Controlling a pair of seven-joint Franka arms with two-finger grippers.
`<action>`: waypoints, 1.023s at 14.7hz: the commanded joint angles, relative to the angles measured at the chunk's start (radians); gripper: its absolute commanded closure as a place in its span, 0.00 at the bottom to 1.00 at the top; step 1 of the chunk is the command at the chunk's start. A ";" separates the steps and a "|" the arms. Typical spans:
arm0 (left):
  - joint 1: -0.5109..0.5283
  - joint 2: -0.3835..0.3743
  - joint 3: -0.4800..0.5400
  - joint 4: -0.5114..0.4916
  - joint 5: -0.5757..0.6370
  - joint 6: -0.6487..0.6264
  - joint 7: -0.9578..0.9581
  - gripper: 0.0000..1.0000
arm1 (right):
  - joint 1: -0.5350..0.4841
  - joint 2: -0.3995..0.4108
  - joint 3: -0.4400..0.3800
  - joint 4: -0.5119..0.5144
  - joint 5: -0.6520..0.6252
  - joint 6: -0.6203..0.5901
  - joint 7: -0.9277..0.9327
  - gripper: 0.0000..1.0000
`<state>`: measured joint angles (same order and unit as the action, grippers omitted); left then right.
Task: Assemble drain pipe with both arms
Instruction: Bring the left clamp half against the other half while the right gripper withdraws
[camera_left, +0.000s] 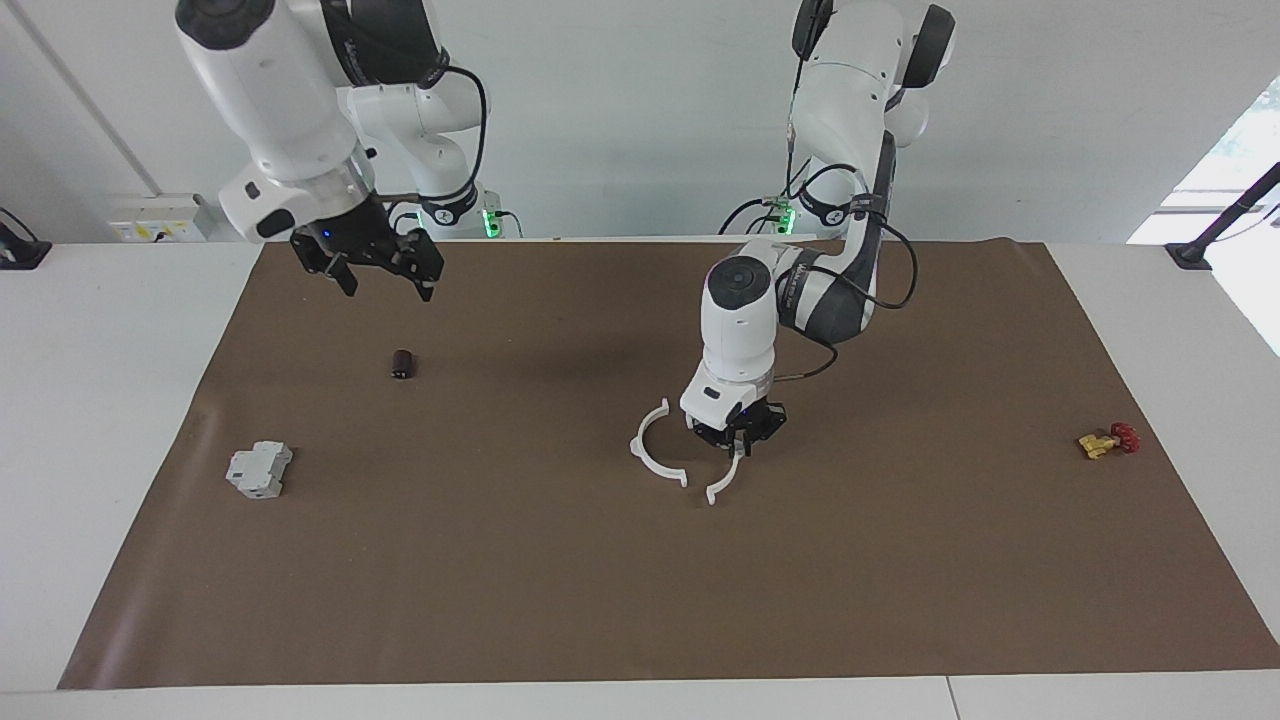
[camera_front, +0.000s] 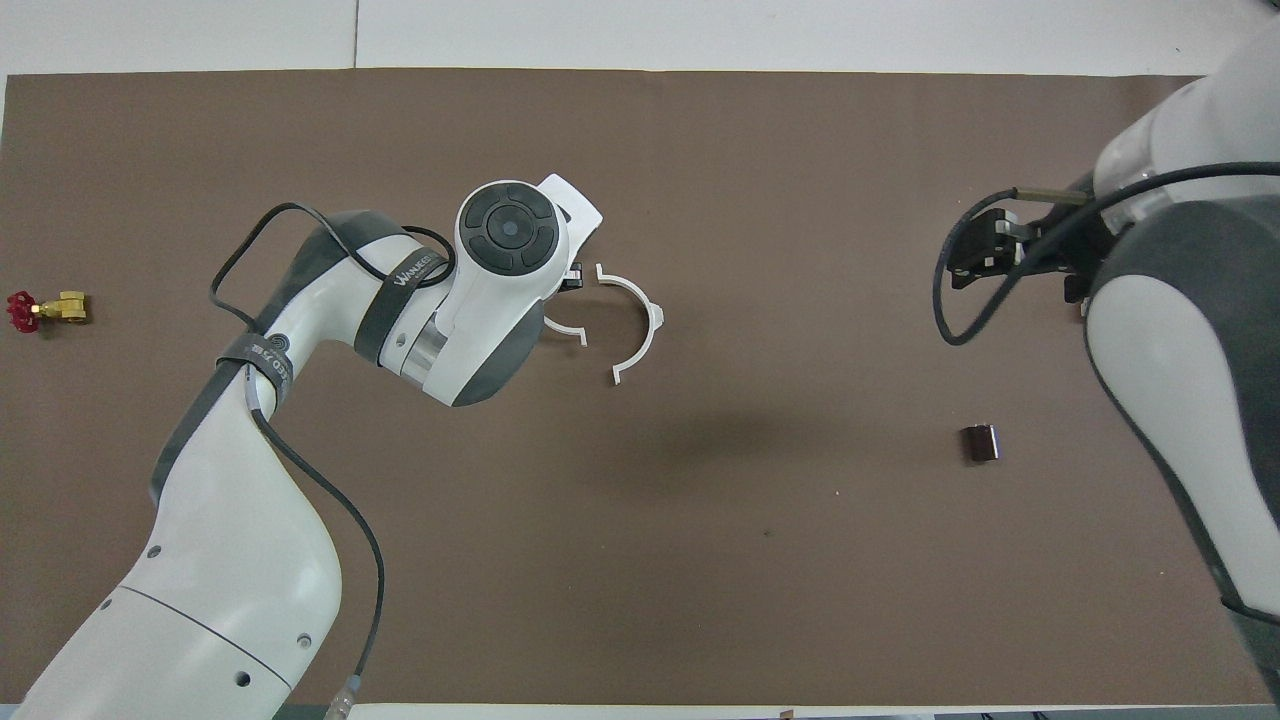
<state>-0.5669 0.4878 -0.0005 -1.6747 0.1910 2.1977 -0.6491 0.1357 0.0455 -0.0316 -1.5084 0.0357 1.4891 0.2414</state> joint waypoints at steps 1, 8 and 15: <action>-0.024 -0.020 0.013 -0.062 -0.010 0.043 -0.017 1.00 | -0.056 -0.023 0.016 -0.072 -0.011 0.023 -0.078 0.00; -0.053 -0.034 0.013 -0.086 -0.007 0.043 -0.015 1.00 | -0.097 -0.062 0.024 -0.110 -0.011 0.042 -0.137 0.00; -0.065 -0.044 0.011 -0.109 -0.007 0.043 -0.014 1.00 | -0.099 -0.036 0.021 -0.096 -0.011 0.051 -0.146 0.00</action>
<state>-0.6182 0.4778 -0.0006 -1.7311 0.1905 2.2234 -0.6554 0.0584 0.0150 -0.0273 -1.5906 0.0356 1.5190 0.1228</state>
